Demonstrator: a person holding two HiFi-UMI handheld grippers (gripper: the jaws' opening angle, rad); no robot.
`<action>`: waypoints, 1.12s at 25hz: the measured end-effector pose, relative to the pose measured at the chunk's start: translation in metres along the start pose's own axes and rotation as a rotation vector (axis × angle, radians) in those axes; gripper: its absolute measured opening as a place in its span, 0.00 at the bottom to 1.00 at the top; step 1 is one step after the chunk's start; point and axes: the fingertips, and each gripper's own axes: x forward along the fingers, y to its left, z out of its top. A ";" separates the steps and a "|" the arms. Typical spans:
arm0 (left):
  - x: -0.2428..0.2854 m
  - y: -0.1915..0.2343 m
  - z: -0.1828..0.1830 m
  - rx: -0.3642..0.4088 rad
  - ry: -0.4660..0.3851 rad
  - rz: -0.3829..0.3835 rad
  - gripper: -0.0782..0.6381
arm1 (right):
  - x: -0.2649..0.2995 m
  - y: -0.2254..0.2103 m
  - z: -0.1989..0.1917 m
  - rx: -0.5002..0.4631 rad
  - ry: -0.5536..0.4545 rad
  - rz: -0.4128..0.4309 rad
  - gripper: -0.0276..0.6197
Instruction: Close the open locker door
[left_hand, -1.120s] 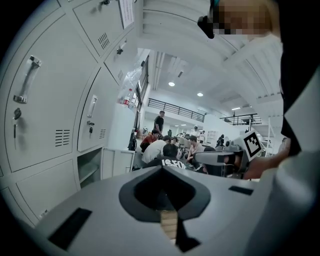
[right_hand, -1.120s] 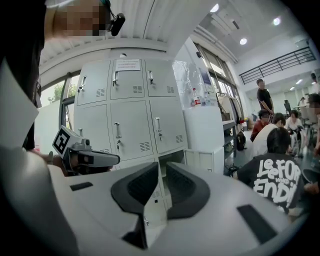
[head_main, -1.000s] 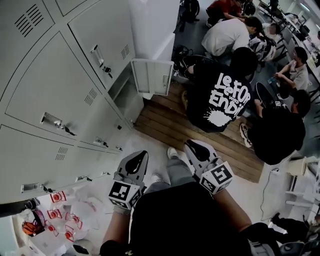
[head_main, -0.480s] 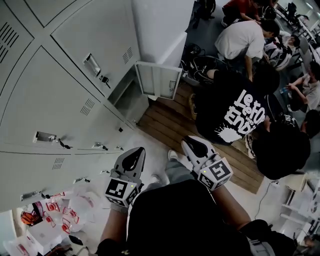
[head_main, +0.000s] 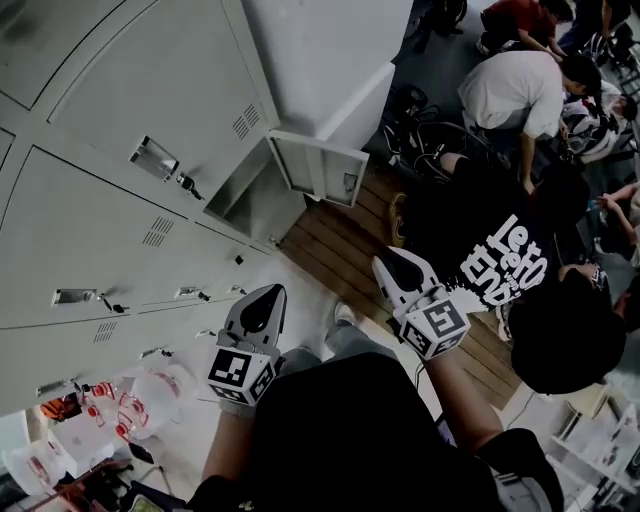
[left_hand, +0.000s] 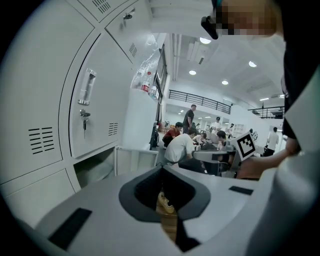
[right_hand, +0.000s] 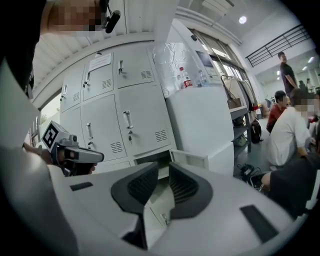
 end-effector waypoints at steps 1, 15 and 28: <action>0.005 0.001 0.000 -0.008 0.002 0.015 0.14 | 0.006 -0.010 0.000 0.000 0.004 0.006 0.14; 0.044 0.035 -0.001 -0.043 0.033 0.145 0.14 | 0.114 -0.126 -0.035 -0.052 0.122 0.008 0.17; 0.029 0.056 -0.019 -0.080 0.055 0.242 0.14 | 0.190 -0.165 -0.059 -0.163 0.209 0.004 0.30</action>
